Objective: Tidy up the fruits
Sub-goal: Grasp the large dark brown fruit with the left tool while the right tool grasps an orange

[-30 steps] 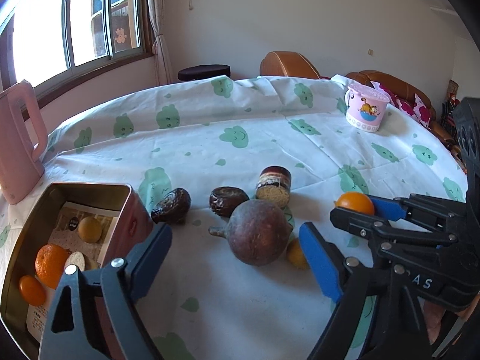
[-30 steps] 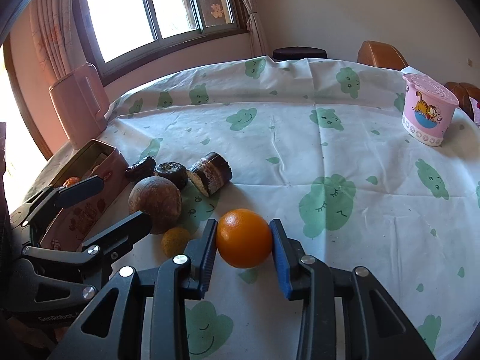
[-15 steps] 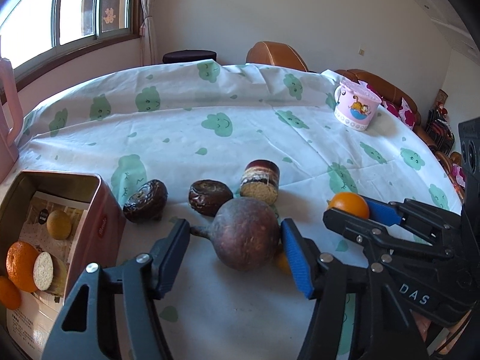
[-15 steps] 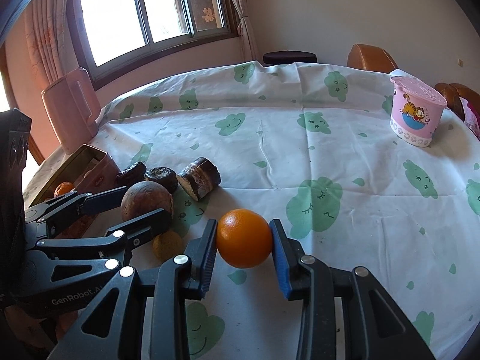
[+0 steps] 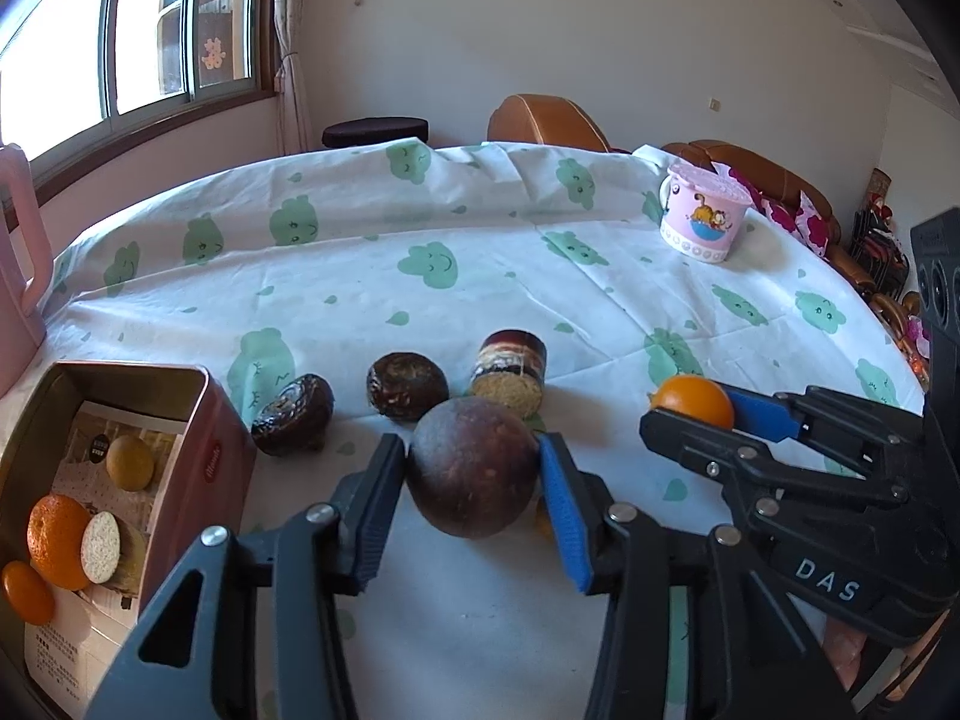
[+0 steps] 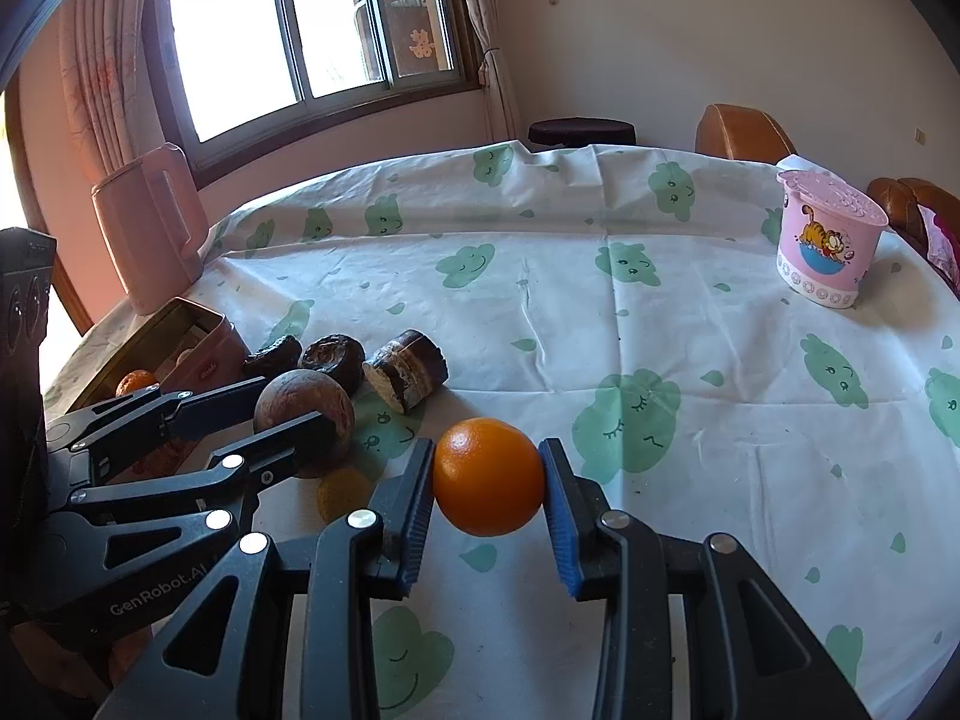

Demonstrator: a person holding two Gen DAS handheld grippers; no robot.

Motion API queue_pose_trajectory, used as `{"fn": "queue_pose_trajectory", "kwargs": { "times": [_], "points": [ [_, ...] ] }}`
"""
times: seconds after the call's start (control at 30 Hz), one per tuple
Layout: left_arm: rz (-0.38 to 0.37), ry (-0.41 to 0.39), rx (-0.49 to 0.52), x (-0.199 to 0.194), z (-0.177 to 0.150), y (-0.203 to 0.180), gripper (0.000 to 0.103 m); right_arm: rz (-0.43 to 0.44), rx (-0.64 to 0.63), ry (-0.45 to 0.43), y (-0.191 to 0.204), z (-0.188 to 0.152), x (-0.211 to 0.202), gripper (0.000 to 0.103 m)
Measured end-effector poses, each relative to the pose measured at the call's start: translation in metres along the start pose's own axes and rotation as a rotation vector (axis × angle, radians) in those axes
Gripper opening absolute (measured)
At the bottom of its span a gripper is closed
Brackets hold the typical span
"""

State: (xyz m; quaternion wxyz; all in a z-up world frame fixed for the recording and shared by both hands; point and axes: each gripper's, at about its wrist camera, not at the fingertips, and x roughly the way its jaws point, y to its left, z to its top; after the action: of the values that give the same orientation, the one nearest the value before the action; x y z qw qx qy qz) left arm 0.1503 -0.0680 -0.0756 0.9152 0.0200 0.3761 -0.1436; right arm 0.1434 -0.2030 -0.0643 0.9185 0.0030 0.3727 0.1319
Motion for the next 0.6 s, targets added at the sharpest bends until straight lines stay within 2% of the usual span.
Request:
{"fn": "queue_pose_trajectory", "kwargs": {
  "times": [0.03, 0.1, 0.2, 0.23, 0.3, 0.6],
  "points": [
    [0.006, 0.017, -0.002, 0.003, 0.000, 0.000, 0.056, 0.000, 0.000, 0.000, 0.000, 0.000, 0.000, 0.037],
    [0.001, 0.055, -0.025, 0.011, 0.000, 0.004, 0.060, -0.001, 0.000, -0.001, 0.000, 0.000, -0.001, 0.037],
    [-0.050, 0.087, -0.084, 0.017, -0.001, 0.016, 0.059, 0.000, -0.001, -0.003, 0.001, 0.000, -0.001, 0.037],
    [-0.061, 0.098, -0.100, 0.019, -0.001, 0.019, 0.054, 0.001, -0.001, -0.003, 0.001, 0.000, -0.001, 0.037],
    [-0.078, 0.092, -0.109, 0.018, -0.002, 0.020, 0.047, 0.001, -0.001, -0.004, 0.001, 0.000, -0.001, 0.037],
    [-0.057, 0.015, -0.107, 0.003, -0.001, 0.019, 0.047, 0.006, -0.004, -0.022, 0.002, 0.000, -0.005, 0.037]
  ]
}}
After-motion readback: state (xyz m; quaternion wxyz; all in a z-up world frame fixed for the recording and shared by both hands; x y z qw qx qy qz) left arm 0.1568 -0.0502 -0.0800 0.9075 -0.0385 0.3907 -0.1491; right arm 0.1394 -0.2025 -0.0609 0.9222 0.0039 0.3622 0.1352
